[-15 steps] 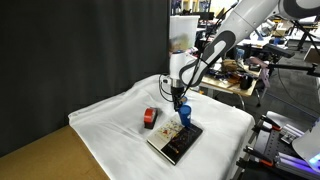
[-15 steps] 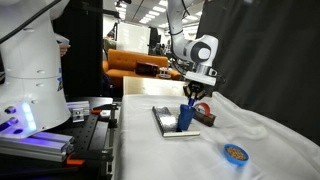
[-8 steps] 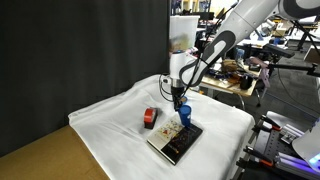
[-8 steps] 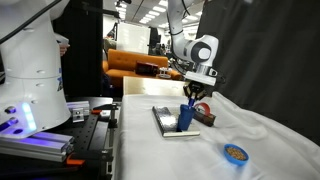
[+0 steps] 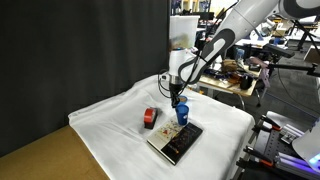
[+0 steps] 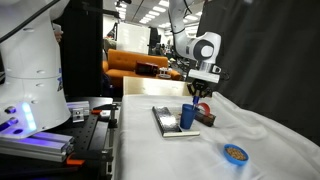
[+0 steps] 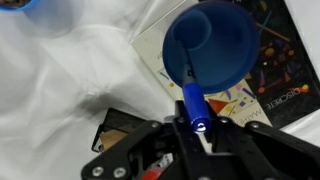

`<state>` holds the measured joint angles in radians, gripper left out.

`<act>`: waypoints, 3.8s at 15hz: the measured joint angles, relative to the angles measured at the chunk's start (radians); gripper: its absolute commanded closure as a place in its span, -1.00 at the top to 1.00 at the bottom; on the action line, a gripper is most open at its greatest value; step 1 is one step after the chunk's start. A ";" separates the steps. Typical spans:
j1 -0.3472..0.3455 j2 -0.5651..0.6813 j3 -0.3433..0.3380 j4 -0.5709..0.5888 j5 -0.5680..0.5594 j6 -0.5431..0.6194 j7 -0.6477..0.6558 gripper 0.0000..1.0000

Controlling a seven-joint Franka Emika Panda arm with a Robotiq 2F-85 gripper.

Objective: Remove the marker from the blue cup.

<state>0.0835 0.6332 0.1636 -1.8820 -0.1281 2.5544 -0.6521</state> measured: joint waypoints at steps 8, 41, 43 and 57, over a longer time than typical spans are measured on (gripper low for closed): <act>0.000 -0.047 0.013 0.044 0.000 0.045 -0.001 -0.91; -0.022 -0.156 0.038 0.094 -0.018 0.028 -0.091 -0.91; -0.022 -0.156 0.042 0.094 -0.018 0.027 -0.094 -0.91; -0.070 -0.185 0.208 0.020 0.271 0.060 -0.350 -0.91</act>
<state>0.0136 0.4487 0.3711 -1.8617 0.1433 2.6142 -1.0017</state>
